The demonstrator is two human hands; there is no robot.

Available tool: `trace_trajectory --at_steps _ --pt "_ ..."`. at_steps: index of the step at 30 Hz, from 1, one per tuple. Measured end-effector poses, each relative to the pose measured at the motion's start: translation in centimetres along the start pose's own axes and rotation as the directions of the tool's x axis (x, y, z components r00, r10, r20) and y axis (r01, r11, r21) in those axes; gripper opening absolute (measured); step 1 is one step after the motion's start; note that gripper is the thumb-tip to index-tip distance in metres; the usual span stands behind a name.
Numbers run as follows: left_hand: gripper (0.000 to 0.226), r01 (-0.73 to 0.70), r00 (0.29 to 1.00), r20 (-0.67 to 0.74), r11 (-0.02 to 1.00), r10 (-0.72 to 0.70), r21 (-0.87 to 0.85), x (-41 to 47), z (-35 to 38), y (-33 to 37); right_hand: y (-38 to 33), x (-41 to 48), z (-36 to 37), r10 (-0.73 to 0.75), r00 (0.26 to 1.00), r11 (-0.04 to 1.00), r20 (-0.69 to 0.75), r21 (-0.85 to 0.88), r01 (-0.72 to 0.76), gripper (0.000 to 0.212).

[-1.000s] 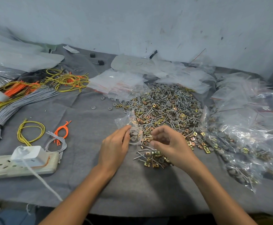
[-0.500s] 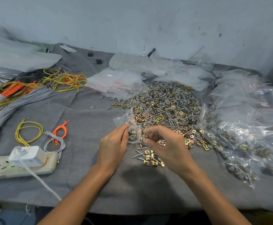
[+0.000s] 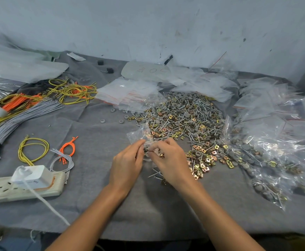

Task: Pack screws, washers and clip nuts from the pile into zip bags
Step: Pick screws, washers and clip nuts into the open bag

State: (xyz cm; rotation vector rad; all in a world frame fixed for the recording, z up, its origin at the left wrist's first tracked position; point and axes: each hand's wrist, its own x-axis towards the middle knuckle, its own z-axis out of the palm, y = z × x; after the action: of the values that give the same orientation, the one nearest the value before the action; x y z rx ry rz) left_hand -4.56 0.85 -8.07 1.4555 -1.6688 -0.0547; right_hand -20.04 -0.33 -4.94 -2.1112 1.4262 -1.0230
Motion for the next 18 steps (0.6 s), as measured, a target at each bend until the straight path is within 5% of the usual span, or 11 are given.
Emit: trace_trajectory --at_steps 4,10,15,18 --pt "0.032 -0.003 1.000 -0.002 1.000 0.003 -0.005 0.0 0.0 0.0 -0.3 0.9 0.4 -0.053 0.992 0.977 0.116 -0.202 0.076 0.021" --pt "0.026 -0.006 1.000 -0.018 1.000 0.006 -0.021 0.1 -0.2 0.1 1.5 1.6 -3.6 0.052 0.998 0.996 -0.028 0.069 -0.050 0.013" --pt "0.025 -0.004 1.000 -0.009 1.000 0.004 -0.020 0.1 -0.2 0.1 3.1 1.7 -4.8 0.154 0.950 0.959 0.272 -0.275 -0.077 0.007" --pt "0.025 -0.005 1.000 -0.013 1.000 0.004 -0.027 0.1 -0.3 0.2 3.1 1.8 -4.1 0.154 0.932 0.939 0.329 -0.341 -0.035 0.006"
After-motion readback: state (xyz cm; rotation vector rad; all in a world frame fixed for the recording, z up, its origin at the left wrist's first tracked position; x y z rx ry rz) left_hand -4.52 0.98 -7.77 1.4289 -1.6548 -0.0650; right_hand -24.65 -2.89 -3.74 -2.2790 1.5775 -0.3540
